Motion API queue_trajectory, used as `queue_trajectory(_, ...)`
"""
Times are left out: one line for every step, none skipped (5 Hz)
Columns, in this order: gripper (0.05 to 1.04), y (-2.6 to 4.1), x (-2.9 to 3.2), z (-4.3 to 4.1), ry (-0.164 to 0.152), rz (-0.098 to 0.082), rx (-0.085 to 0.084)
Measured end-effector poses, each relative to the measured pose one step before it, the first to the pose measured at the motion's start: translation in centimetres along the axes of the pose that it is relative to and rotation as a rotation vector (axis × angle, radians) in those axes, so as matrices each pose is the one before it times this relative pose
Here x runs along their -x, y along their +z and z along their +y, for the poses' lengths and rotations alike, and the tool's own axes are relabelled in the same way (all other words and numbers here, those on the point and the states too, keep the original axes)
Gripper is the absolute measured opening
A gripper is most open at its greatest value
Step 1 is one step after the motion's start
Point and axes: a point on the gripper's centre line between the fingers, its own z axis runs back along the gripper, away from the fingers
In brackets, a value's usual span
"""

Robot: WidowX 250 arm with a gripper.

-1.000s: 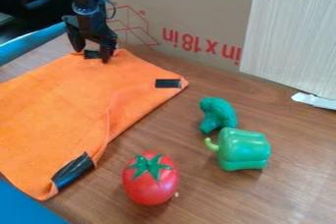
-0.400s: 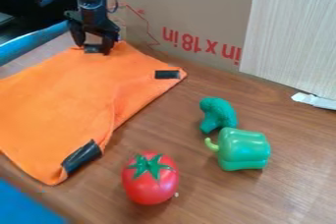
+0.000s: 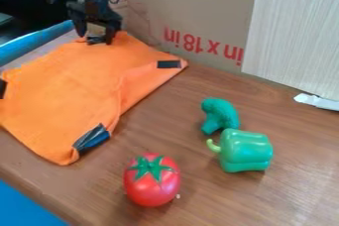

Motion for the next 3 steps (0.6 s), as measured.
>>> queue_trajectory(1.000, -0.290, -1.149, 0.389, 0.0522, -0.0012, -0.0150)
queue_trajectory(1.000, -0.038, 0.051, -0.088, 0.0277, 0.0034, 0.0050)
queue_trajectory(1.000, 2.310, -0.054, -0.317, 0.0085, -0.0183, 0.0453)
